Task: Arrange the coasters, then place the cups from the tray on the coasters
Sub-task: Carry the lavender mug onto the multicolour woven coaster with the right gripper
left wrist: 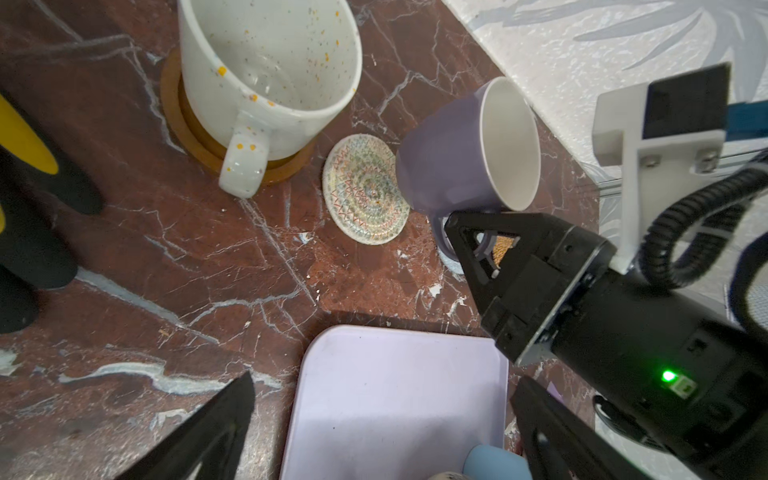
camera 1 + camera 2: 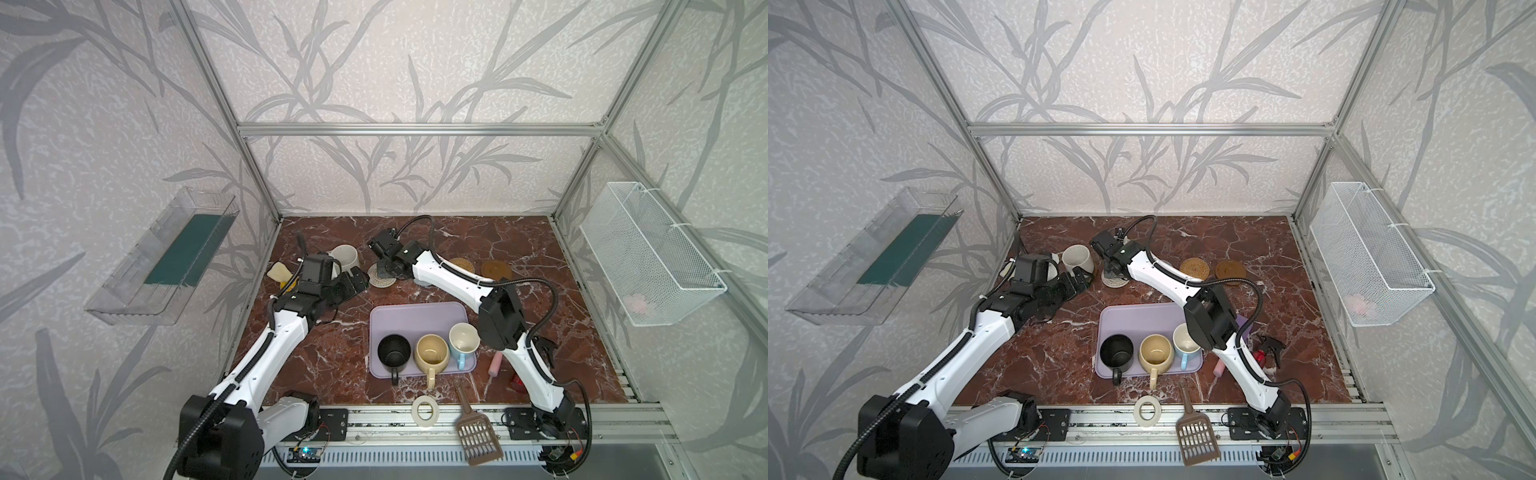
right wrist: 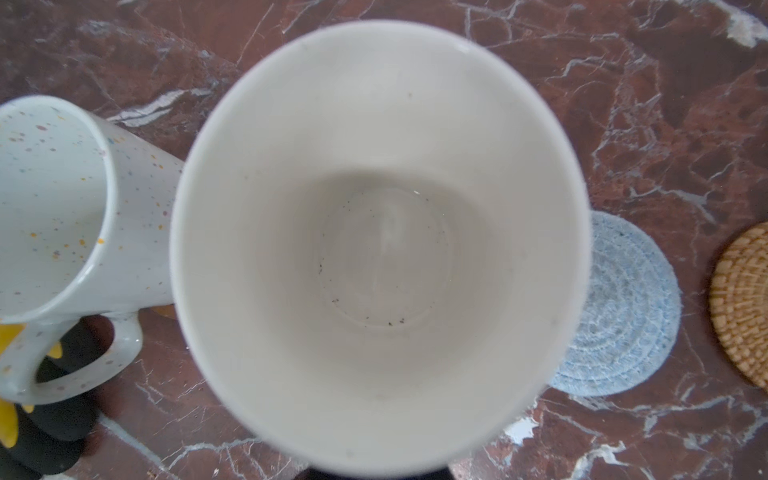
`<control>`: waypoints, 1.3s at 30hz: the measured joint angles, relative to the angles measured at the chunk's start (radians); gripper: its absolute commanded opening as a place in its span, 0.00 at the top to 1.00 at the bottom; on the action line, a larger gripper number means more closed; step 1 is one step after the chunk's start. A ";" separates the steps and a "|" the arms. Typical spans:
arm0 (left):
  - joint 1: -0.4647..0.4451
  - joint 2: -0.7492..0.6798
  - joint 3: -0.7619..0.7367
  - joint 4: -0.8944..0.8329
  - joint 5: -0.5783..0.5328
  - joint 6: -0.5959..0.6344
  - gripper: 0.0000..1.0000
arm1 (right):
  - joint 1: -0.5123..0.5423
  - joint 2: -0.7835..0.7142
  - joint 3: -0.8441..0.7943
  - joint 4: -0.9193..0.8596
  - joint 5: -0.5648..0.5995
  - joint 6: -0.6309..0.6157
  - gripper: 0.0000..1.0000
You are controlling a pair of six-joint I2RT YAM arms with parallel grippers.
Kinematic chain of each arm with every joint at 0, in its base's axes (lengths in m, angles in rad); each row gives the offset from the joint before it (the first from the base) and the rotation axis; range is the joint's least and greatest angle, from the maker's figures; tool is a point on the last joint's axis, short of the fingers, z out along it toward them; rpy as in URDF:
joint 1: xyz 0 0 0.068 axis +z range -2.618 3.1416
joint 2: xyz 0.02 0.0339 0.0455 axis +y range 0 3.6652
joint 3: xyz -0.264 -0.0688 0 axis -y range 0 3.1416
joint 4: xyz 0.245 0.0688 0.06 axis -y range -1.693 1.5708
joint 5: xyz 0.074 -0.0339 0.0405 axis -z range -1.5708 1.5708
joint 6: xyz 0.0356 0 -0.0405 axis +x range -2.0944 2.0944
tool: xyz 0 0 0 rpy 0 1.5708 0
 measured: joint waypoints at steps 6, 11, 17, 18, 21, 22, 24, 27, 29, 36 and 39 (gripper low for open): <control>0.019 0.007 -0.052 0.053 0.026 -0.019 0.01 | 0.019 0.059 0.061 -0.050 0.003 0.005 1.00; 0.027 0.007 -0.080 0.089 0.043 -0.037 0.00 | 0.026 0.074 0.061 -0.061 -0.002 0.006 1.00; 0.028 0.007 -0.094 0.112 0.047 -0.053 0.01 | 0.031 0.076 0.061 -0.068 0.000 0.005 1.00; 0.028 0.007 -0.094 0.113 0.048 -0.055 0.01 | 0.031 0.076 0.061 -0.068 0.000 0.005 1.00; 0.028 0.007 -0.094 0.117 0.049 -0.058 0.01 | 0.031 0.078 0.062 -0.068 0.002 0.004 1.00; 0.028 0.007 -0.095 0.118 0.050 -0.060 0.01 | 0.031 0.080 0.063 -0.068 0.003 0.004 1.00; 0.028 0.007 -0.096 0.122 0.051 -0.060 0.01 | 0.031 0.083 0.063 -0.064 0.002 0.000 1.00; 0.028 0.007 -0.101 0.127 0.051 -0.061 0.01 | 0.031 0.089 0.063 -0.059 0.000 -0.002 1.00; 0.028 0.007 -0.103 0.127 0.051 -0.061 0.01 | 0.031 0.091 0.063 -0.053 -0.002 -0.004 1.00; 0.028 0.007 -0.103 0.127 0.051 -0.061 0.01 | 0.031 0.092 0.063 -0.022 -0.015 -0.009 1.00; 0.028 0.007 -0.103 0.127 0.051 -0.061 0.01 | 0.031 0.097 0.063 -0.014 -0.015 -0.014 1.00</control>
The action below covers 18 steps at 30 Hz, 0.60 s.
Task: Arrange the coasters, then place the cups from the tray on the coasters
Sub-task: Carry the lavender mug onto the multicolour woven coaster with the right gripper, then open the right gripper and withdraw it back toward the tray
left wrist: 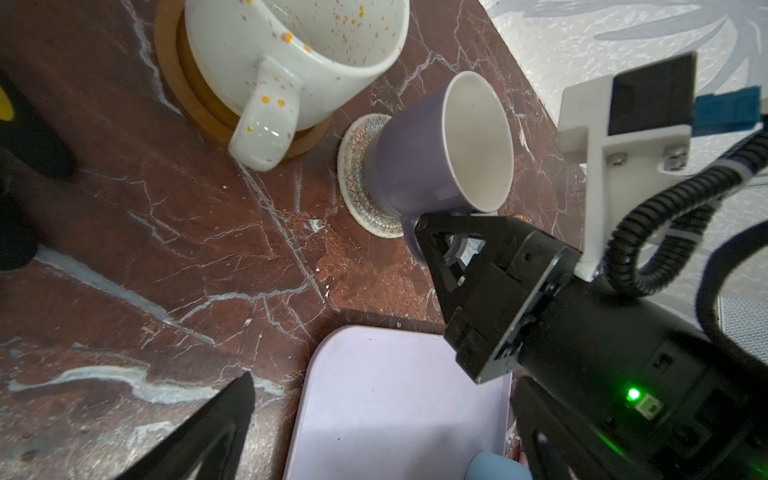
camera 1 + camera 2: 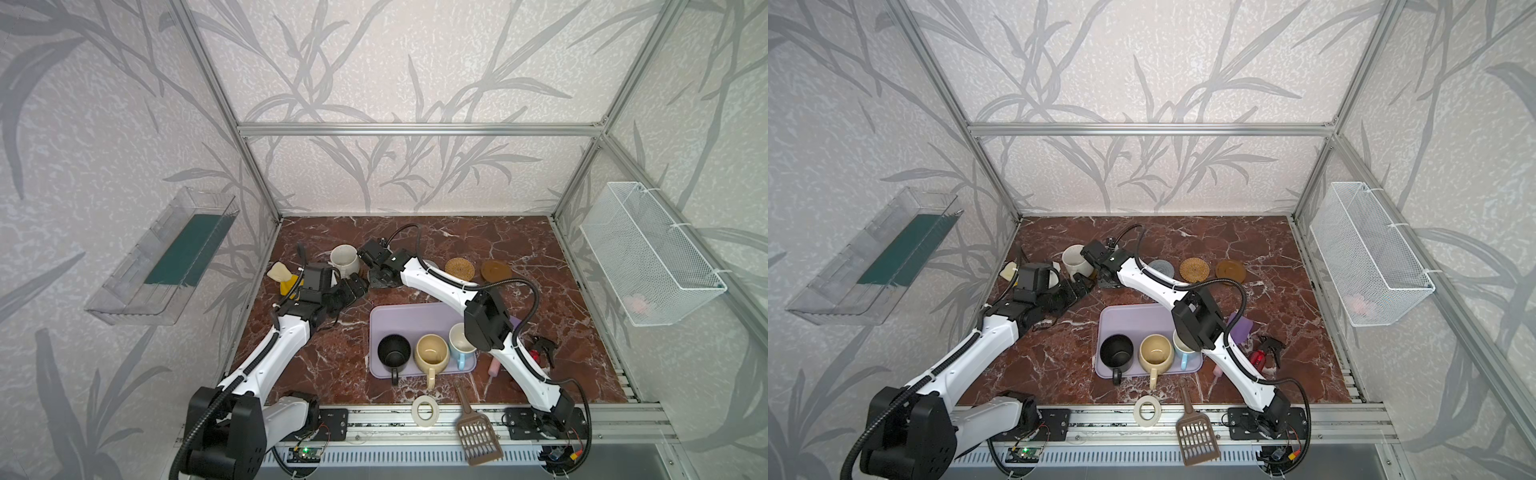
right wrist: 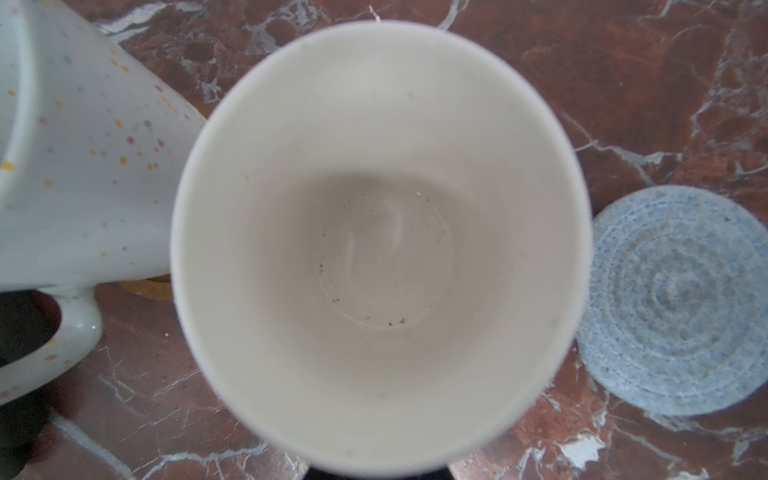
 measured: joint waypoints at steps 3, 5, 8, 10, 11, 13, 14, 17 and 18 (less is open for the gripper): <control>0.000 -0.001 -0.004 0.004 0.000 0.000 0.01 | 0.000 0.013 0.000 -0.005 0.003 -0.001 1.00; 0.000 -0.003 -0.011 0.006 0.000 -0.001 0.01 | 0.002 0.014 0.000 -0.002 0.004 -0.002 1.00; 0.000 -0.004 -0.020 0.006 0.000 -0.002 0.01 | 0.002 0.014 0.000 -0.002 0.003 -0.003 1.00; 0.000 -0.004 -0.023 0.007 0.001 -0.002 0.01 | 0.002 0.014 0.000 -0.002 0.003 -0.003 1.00; 0.000 -0.006 -0.024 0.007 0.001 -0.003 0.01 | 0.002 0.014 0.000 -0.002 0.002 -0.003 0.99; 0.000 -0.013 -0.024 0.007 0.001 -0.003 0.01 | 0.002 0.014 0.000 -0.002 0.000 -0.005 0.81; 0.000 -0.016 -0.024 0.007 0.001 -0.003 0.01 | 0.002 0.014 0.000 -0.001 -0.002 -0.005 0.72; 0.000 -0.031 -0.025 0.006 0.001 -0.003 0.01 | 0.002 0.014 -0.006 0.003 -0.025 -0.015 0.55; 0.000 -0.035 -0.025 0.006 0.001 -0.003 0.01 | 0.002 0.014 -0.008 0.003 -0.034 -0.015 0.49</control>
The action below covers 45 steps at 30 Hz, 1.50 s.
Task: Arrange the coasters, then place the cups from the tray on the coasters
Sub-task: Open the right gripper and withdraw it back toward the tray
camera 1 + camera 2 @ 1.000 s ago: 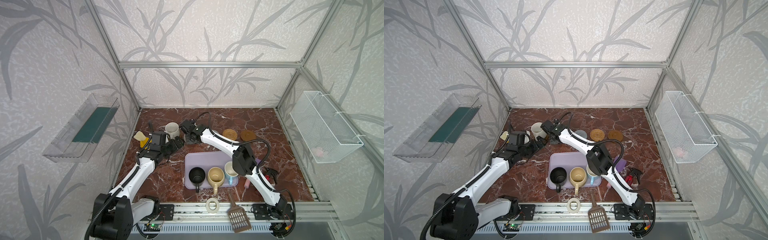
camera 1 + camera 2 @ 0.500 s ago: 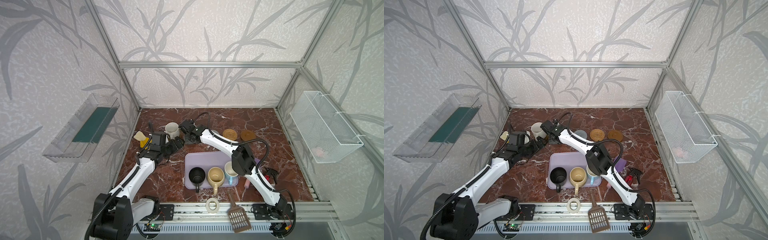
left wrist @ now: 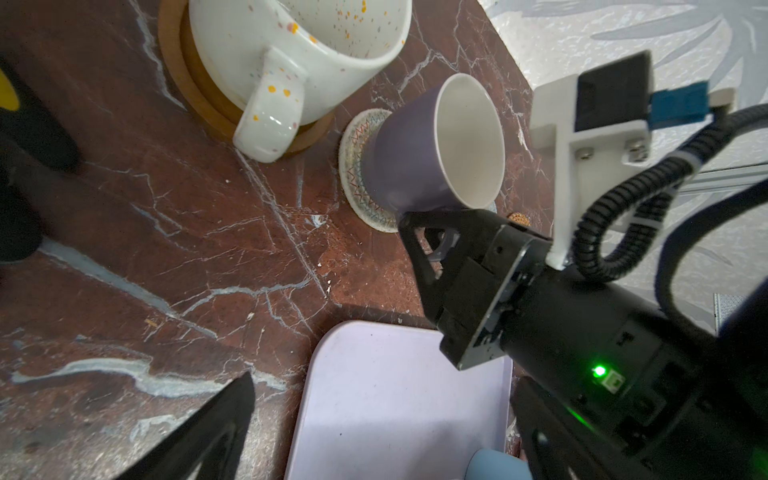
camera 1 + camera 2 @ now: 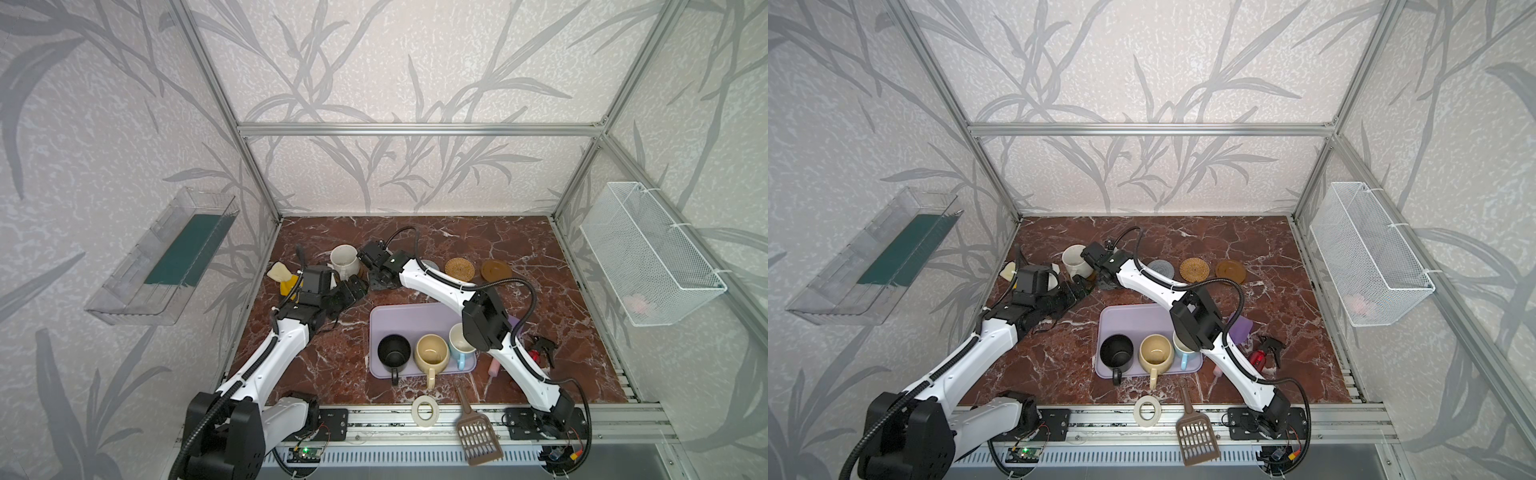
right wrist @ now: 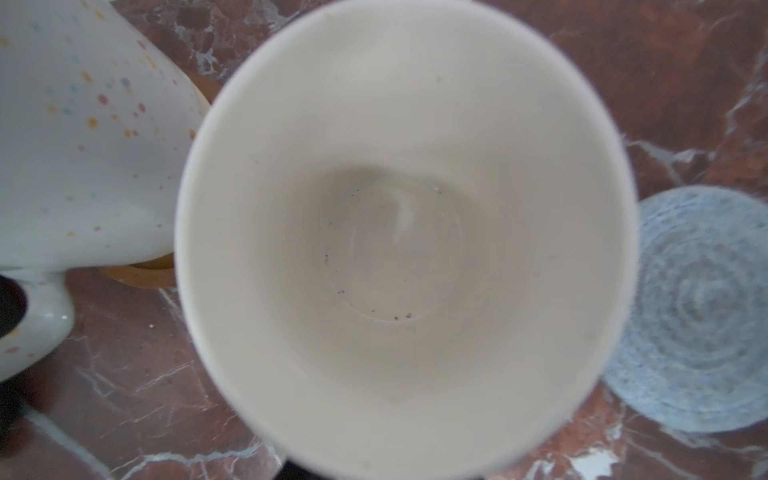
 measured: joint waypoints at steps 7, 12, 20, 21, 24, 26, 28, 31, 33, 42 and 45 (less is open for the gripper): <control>0.000 -0.049 -0.001 -0.014 0.000 0.000 0.01 | -0.008 0.000 -0.002 0.010 -0.069 0.001 0.17; 0.000 -0.088 -0.001 -0.050 0.010 0.001 0.01 | -0.009 -0.046 -0.094 0.045 -0.079 0.000 0.01; -0.022 -0.178 0.000 -0.144 0.016 0.000 0.01 | -0.009 -0.300 -0.415 0.199 -0.076 -0.034 0.01; -0.037 -0.189 0.001 -0.161 0.009 0.000 0.01 | -0.009 -0.343 -0.452 0.225 -0.072 -0.043 0.01; -0.119 -0.212 0.010 -0.217 -0.028 -0.004 0.00 | -0.009 -0.468 -0.545 0.293 -0.055 -0.072 0.01; -0.187 -0.227 0.015 -0.254 -0.063 -0.008 0.01 | -0.010 -0.542 -0.595 0.326 -0.044 -0.093 0.01; -0.249 -0.244 0.021 -0.288 -0.097 -0.020 0.01 | -0.012 -0.615 -0.648 0.353 -0.037 -0.120 0.01; -0.338 -0.265 0.024 -0.336 -0.152 -0.042 0.01 | -0.016 -0.716 -0.742 0.389 -0.031 -0.170 0.01; -0.396 -0.270 0.024 -0.361 -0.190 -0.061 0.01 | -0.022 -0.790 -0.827 0.419 -0.035 -0.203 0.01; -0.683 -0.208 0.058 -0.450 -0.310 -0.147 0.01 | -0.153 -1.069 -1.121 0.460 -0.205 -0.264 0.01; -0.753 -0.195 0.065 -0.456 -0.333 -0.169 0.01 | -0.160 -1.157 -1.220 0.460 -0.228 -0.296 0.01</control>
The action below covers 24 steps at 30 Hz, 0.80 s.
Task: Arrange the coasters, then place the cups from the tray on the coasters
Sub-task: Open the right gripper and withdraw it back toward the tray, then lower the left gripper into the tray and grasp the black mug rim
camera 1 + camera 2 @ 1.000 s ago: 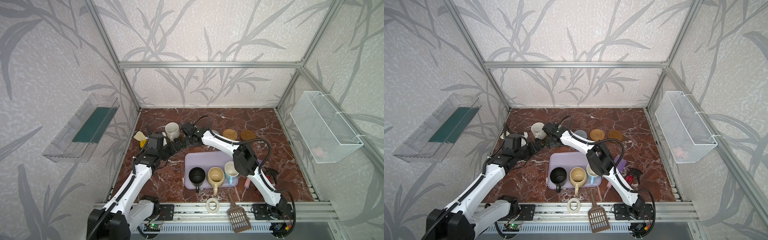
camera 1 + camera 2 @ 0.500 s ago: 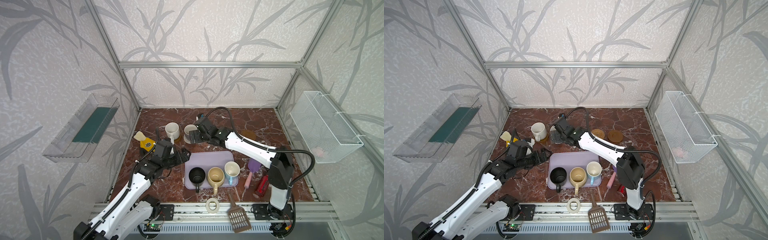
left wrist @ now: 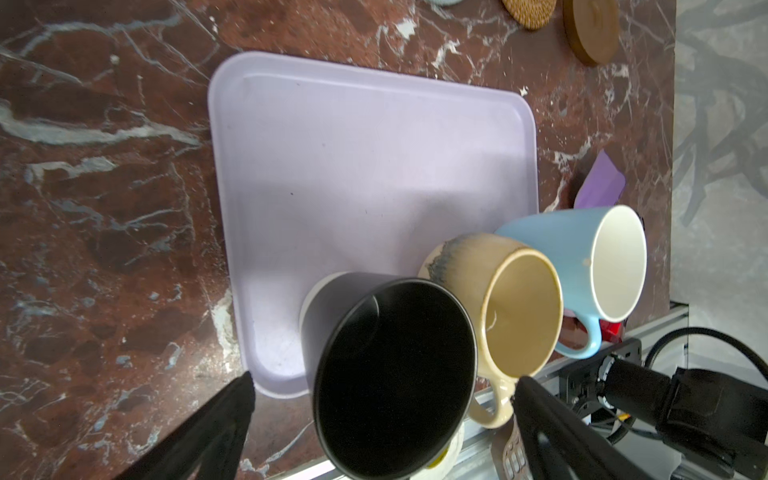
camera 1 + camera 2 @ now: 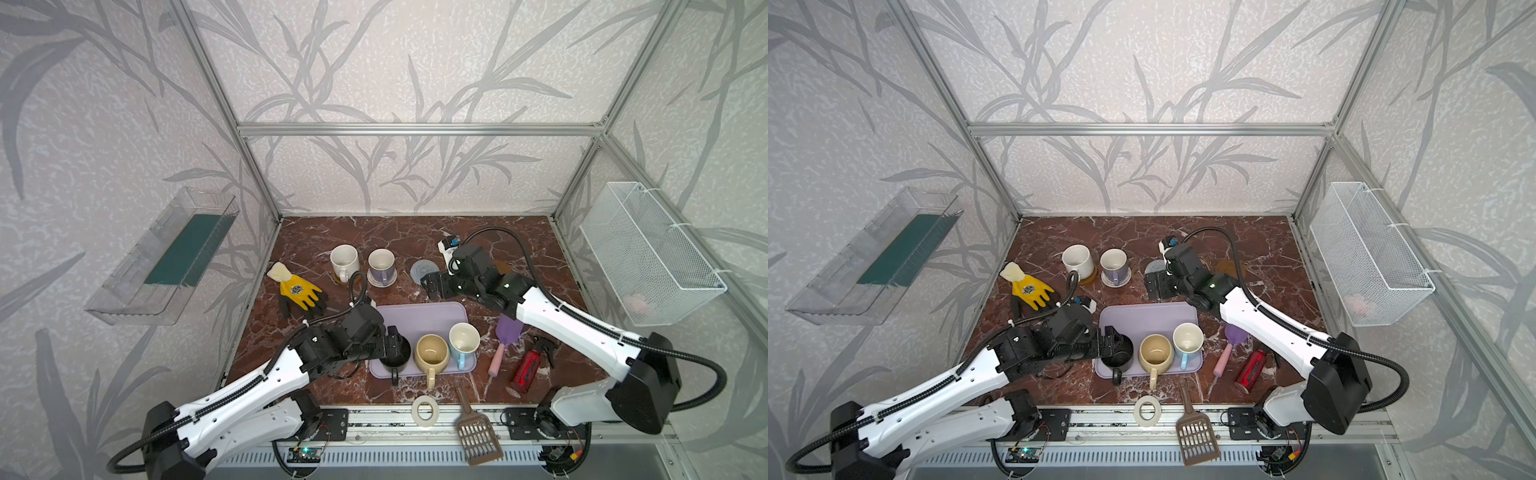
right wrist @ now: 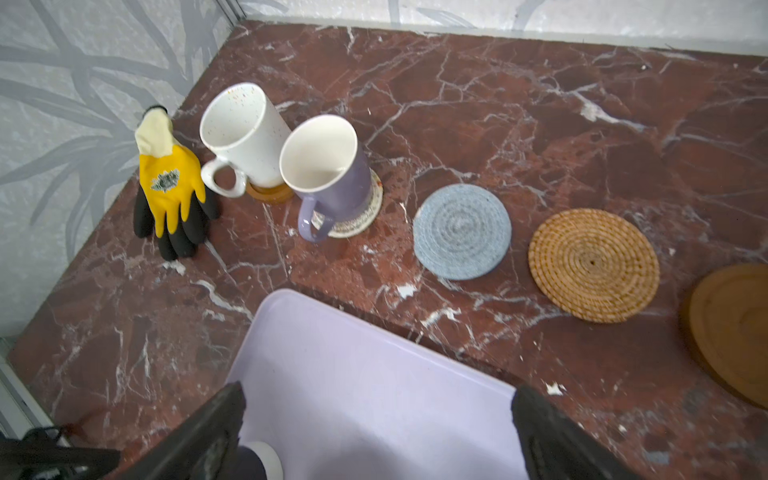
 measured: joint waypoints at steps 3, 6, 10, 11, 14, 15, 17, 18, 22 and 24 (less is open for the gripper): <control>-0.049 0.009 0.004 -0.005 -0.005 -0.018 0.01 | 0.003 -0.071 -0.069 -0.004 -0.013 -0.032 0.01; -0.099 0.039 0.009 -0.022 -0.019 -0.037 0.01 | 0.006 -0.131 -0.119 -0.006 -0.026 -0.059 0.01; -0.161 0.081 0.012 -0.061 -0.043 -0.064 0.01 | 0.006 -0.224 -0.181 -0.008 -0.038 -0.084 0.01; -0.171 0.088 0.014 -0.070 -0.048 -0.069 0.01 | 0.006 -0.242 -0.190 -0.009 -0.040 -0.088 0.01; -0.203 0.108 0.026 -0.081 -0.065 -0.087 0.01 | 0.006 -0.293 -0.214 -0.010 -0.047 -0.099 0.01; -0.212 0.114 0.027 -0.081 -0.070 -0.092 0.01 | 0.006 -0.303 -0.218 -0.010 -0.049 -0.101 0.01; -0.226 0.125 0.027 -0.081 -0.077 -0.101 0.01 | 0.006 -0.309 -0.219 -0.011 -0.053 -0.101 0.01; -0.233 0.131 0.027 -0.080 -0.079 -0.106 0.01 | 0.006 -0.309 -0.220 -0.010 -0.055 -0.101 0.01; -0.245 0.145 0.017 -0.058 -0.080 -0.124 0.01 | 0.006 -0.309 -0.233 -0.006 -0.079 -0.100 0.01; -0.249 0.152 0.004 -0.048 -0.081 -0.131 0.03 | 0.006 -0.309 -0.248 -0.003 -0.095 -0.100 0.01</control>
